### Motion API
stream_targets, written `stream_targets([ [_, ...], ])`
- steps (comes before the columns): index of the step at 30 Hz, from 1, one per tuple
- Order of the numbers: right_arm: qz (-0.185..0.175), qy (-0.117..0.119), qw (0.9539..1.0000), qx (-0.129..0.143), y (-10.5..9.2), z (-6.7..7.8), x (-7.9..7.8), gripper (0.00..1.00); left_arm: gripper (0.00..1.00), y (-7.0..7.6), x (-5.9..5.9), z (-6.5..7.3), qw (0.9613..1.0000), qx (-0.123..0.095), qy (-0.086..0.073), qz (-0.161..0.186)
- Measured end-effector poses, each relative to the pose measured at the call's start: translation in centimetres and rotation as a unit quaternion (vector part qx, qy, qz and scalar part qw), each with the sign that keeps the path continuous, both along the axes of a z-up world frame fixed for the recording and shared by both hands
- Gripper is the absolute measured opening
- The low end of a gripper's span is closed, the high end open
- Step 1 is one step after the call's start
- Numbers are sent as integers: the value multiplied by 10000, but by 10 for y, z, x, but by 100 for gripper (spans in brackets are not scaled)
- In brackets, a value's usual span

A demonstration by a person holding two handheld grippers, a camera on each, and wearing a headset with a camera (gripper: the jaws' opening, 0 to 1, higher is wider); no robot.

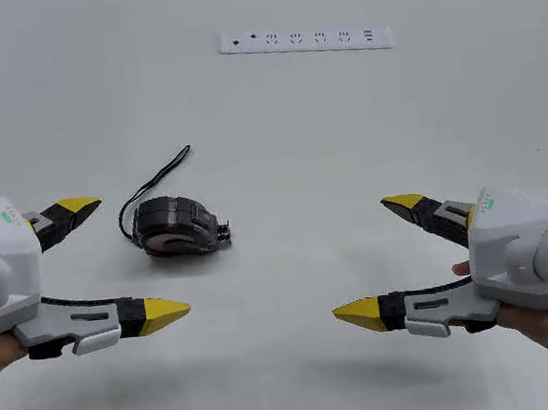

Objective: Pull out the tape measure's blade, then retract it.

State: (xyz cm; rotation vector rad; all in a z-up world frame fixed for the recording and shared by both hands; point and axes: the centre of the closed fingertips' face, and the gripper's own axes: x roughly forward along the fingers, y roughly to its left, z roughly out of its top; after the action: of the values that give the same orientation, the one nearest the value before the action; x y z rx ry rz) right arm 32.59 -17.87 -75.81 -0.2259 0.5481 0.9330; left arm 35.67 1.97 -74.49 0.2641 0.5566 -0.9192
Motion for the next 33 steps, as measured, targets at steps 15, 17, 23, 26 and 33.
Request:
stream_targets([
  [15,618,-6,9981,-20,23,-3,14,78,79,-6,12,-12,9977,276,99,-605],
  [17,688,-6,9976,-45,26,-4,16,77,75,-7,12,-15,9967,328,181,-725],
  [23,887,10,9960,-82,34,-9,20,74,67,-6,16,-24,9926,650,195,-1007],
  [26,1011,15,9948,-123,37,-11,21,73,65,-5,20,-26,9912,732,220,-1078],
  [33,1311,-46,9912,-189,44,-14,28,65,59,-5,27,-32,9859,991,255,-1326],
])
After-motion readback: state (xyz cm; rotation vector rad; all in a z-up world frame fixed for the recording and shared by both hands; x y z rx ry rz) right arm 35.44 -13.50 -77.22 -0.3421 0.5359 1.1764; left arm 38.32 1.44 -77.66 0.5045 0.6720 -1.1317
